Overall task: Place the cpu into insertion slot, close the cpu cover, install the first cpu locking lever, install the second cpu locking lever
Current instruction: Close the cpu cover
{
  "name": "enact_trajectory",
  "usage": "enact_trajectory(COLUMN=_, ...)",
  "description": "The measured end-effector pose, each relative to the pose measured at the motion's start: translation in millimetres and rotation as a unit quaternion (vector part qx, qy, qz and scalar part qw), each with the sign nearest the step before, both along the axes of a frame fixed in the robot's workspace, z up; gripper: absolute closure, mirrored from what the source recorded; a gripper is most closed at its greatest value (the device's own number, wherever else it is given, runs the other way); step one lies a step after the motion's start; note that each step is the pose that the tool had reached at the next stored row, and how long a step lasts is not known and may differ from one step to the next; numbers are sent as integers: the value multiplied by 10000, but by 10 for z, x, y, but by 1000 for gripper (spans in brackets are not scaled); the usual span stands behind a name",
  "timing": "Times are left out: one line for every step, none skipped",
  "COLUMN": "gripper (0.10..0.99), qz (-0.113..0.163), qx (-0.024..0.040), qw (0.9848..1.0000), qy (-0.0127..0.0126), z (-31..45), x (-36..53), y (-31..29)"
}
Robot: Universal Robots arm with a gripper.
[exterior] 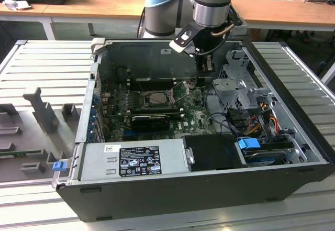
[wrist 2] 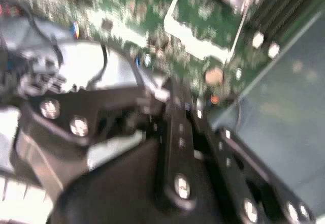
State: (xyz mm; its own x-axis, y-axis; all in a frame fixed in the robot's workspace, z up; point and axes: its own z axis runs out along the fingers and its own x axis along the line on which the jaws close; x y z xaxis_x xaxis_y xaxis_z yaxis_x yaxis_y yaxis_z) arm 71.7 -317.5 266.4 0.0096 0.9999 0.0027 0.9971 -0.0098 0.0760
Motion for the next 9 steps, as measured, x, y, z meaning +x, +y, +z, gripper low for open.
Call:
enact_trajectory(gripper=980, qz=-1, qx=-4, qw=10000, qy=1, z=-9, x=0, y=-1)
enact_trajectory(gripper=980, qz=-1, qx=-4, qw=10000, qy=3, z=-27, x=0, y=-1)
enact_trajectory(gripper=980, qz=0, qx=-4, qw=10000, qy=9, z=-54, x=0, y=-1)
enact_trajectory(gripper=980, qz=0, qx=-5, qw=10000, qy=10, z=-68, x=0, y=-1)
enact_trajectory(gripper=980, qz=0, qx=-4, qw=10000, qy=11, z=-96, x=0, y=-4)
enact_trajectory(gripper=980, qz=0, qx=-4, qw=10000, qy=11, z=-115, x=-1, y=-9)
enact_trajectory(gripper=980, qz=10, qx=-4, qw=10000, qy=11, z=-159, x=-8, y=-28)
enact_trajectory(gripper=980, qz=14, qx=-4, qw=10000, qy=13, z=-186, x=-16, y=-29)
enact_trajectory(gripper=980, qz=15, qx=-4, qw=10000, qy=26, z=-193, x=-29, y=-29)
